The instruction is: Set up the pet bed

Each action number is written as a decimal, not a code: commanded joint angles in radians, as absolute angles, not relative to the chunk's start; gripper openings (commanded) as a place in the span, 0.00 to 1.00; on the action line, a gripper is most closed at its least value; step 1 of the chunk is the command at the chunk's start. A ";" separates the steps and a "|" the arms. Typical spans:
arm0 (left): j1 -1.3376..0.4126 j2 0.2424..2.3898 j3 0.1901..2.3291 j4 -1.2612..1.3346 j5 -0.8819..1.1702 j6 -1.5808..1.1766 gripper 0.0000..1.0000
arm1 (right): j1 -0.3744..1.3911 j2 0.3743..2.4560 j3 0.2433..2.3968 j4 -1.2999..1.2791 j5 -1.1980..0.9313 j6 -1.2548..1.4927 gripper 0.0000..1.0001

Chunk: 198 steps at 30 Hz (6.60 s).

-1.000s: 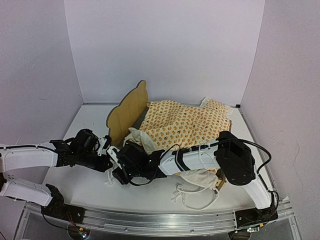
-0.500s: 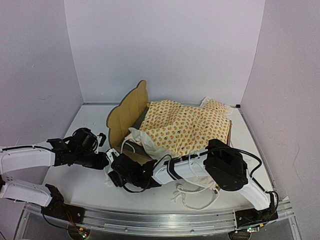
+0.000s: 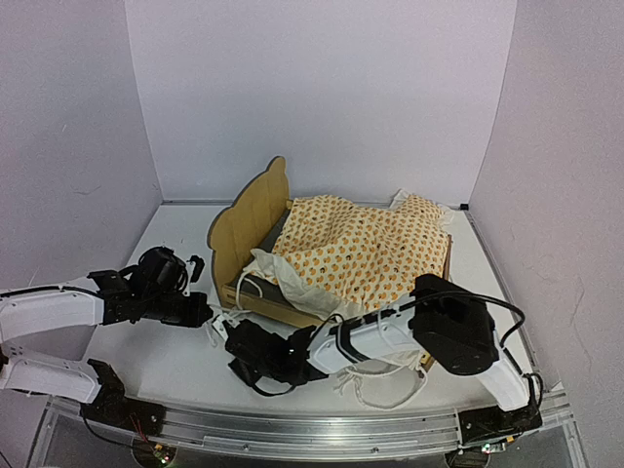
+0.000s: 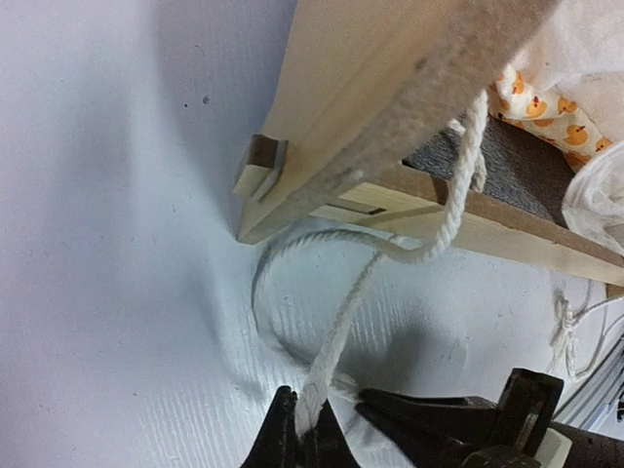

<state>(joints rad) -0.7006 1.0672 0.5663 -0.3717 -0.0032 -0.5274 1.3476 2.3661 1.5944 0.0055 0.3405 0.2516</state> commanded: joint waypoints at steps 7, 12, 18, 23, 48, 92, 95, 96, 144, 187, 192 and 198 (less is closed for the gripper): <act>-0.707 1.087 0.477 -0.211 0.338 -0.576 0.04 | 1.290 1.906 1.249 -0.133 0.236 0.284 0.00; -0.708 1.088 0.433 -0.160 0.350 -0.605 0.22 | 1.281 1.826 1.185 -0.136 0.227 0.285 0.00; -0.713 1.010 0.340 0.150 0.307 -0.664 0.51 | 1.281 1.770 1.151 -0.140 0.206 0.274 0.00; -0.811 1.031 0.312 0.402 0.027 -0.652 0.48 | 1.281 1.744 1.145 -0.137 0.200 0.260 0.00; -0.838 1.304 0.359 0.653 -0.117 -0.626 0.30 | 1.280 1.667 1.126 -0.111 0.194 0.235 0.00; -0.801 1.384 0.359 0.633 -0.094 -0.439 0.32 | 1.118 1.824 1.284 0.089 -0.061 0.280 0.00; -0.801 1.384 0.360 0.674 -0.105 -0.421 0.28 | 1.119 1.822 1.282 0.092 -0.069 0.291 0.00; -0.801 1.382 0.364 0.680 -0.108 -0.420 0.25 | 1.119 1.821 1.282 0.092 -0.071 0.292 0.00; -0.559 0.830 0.360 0.011 0.183 -0.937 0.57 | 1.028 2.234 1.550 0.321 -0.388 0.261 0.00; -0.476 1.222 0.404 0.370 0.470 -1.259 0.34 | 1.028 2.259 1.588 0.348 -0.447 0.284 0.00; -0.486 1.235 0.412 0.387 0.482 -1.272 0.37 | 1.028 2.265 1.581 0.348 -0.452 0.285 0.00; -0.490 1.218 0.400 0.403 0.468 -1.309 0.48 | 1.033 2.253 1.554 0.351 -0.453 0.276 0.00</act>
